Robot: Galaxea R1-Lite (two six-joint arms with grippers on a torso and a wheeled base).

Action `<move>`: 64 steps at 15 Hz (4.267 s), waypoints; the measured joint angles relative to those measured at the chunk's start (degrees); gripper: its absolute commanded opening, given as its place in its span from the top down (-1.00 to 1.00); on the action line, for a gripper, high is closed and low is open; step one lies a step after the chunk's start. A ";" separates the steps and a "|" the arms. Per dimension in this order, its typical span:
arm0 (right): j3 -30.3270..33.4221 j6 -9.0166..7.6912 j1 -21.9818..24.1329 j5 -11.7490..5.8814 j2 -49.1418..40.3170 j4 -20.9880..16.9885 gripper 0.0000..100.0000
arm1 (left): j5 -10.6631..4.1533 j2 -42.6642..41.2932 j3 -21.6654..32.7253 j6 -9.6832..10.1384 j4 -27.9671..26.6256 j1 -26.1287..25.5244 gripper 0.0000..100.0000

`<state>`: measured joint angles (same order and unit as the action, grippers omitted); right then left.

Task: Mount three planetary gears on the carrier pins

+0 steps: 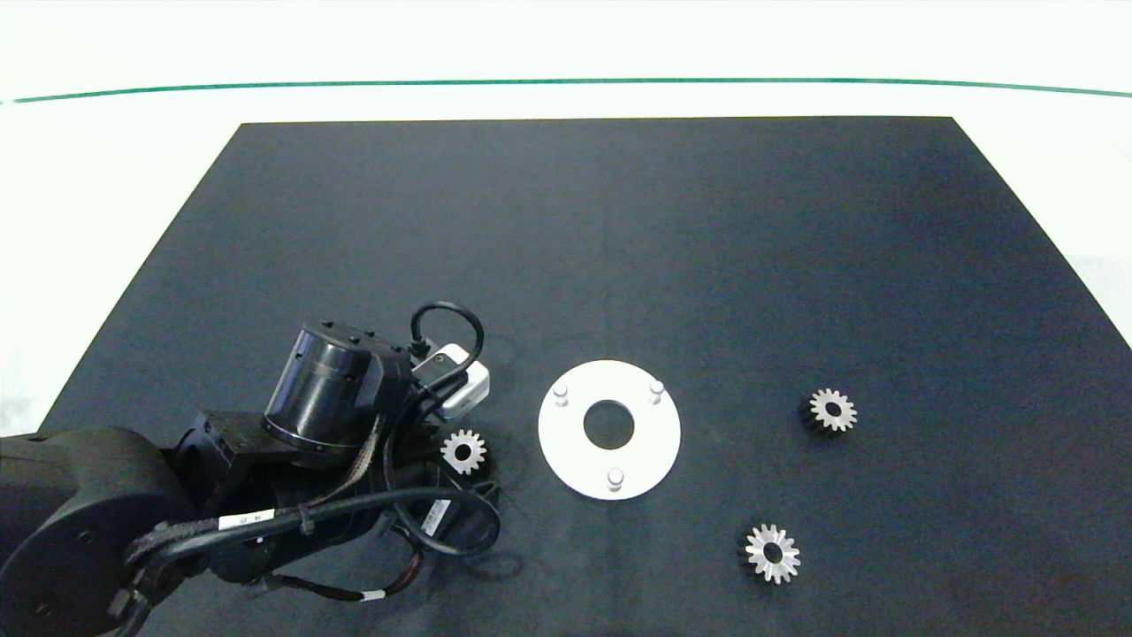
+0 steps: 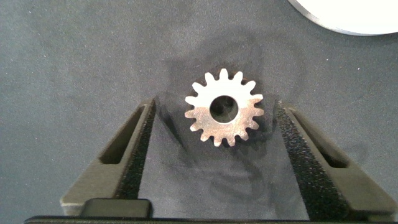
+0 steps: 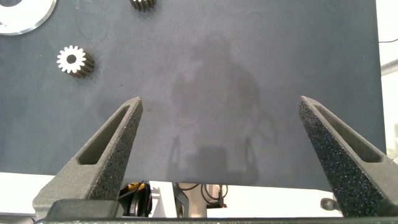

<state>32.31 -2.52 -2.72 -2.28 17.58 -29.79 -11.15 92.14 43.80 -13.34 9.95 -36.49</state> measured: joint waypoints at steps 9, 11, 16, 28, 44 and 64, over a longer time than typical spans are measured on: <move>0.02 0.00 0.00 0.00 0.02 0.06 -1.00 | 0.07 0.12 0.13 0.48 0.07 -0.09 -0.10; 0.02 0.00 0.00 0.00 0.02 0.06 -1.00 | 0.16 0.15 -0.01 0.50 0.09 -0.09 -0.01; 0.24 0.00 0.00 0.00 0.05 0.09 -1.00 | 0.29 0.15 0.21 0.50 0.09 -0.17 0.20; 0.30 0.00 0.02 0.00 0.35 0.09 -1.00 | 0.29 0.61 0.07 0.46 0.18 -0.28 0.68; 0.46 0.00 0.00 0.00 0.80 0.35 -1.00 | 0.35 -0.35 4.29 0.52 -3.80 -1.51 0.98; 0.73 -0.09 -0.06 0.00 1.24 0.35 -1.00 | -2.35 6.95 22.46 0.52 -10.05 -9.35 0.98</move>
<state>33.04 -2.61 -2.78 -2.28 18.82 -29.44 -13.51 99.09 66.26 -12.81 -0.10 -45.84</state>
